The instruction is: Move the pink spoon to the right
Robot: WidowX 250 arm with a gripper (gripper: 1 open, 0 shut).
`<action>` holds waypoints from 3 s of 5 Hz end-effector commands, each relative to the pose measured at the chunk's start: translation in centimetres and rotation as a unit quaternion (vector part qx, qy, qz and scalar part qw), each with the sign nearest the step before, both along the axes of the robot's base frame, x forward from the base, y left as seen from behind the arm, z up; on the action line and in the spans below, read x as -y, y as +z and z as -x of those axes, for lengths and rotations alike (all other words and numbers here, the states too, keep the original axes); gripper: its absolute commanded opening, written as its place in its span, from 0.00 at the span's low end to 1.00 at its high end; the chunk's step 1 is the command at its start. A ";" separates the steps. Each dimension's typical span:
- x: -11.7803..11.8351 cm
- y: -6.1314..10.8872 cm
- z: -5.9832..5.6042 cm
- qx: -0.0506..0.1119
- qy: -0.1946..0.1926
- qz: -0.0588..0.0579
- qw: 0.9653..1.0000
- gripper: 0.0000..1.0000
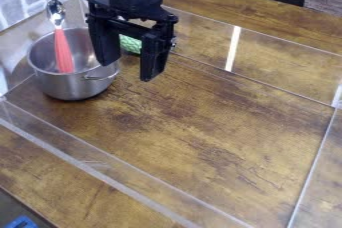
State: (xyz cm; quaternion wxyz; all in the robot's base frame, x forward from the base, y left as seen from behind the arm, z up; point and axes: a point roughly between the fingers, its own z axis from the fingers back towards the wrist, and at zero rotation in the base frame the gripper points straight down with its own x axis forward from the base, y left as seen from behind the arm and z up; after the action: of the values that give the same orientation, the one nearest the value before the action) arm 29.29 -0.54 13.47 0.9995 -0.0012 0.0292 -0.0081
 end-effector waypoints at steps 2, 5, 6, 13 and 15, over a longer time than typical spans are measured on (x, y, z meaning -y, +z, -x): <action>-0.9 -0.8 0.0 -0.011 0.026 -0.005 1.000 1.00; -3.6 -1.1 -0.6 -0.013 0.075 -0.019 0.997 1.00; -4.7 -1.1 -0.9 -0.010 0.092 -0.024 0.995 1.00; -10.0 -3.2 -3.3 0.016 0.152 -0.041 0.987 1.00; -11.1 -4.2 -3.6 0.026 0.160 -0.042 0.986 1.00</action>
State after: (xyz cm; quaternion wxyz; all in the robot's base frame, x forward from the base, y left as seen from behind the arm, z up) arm 32.49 9.68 7.78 0.9887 0.0329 0.0279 0.1435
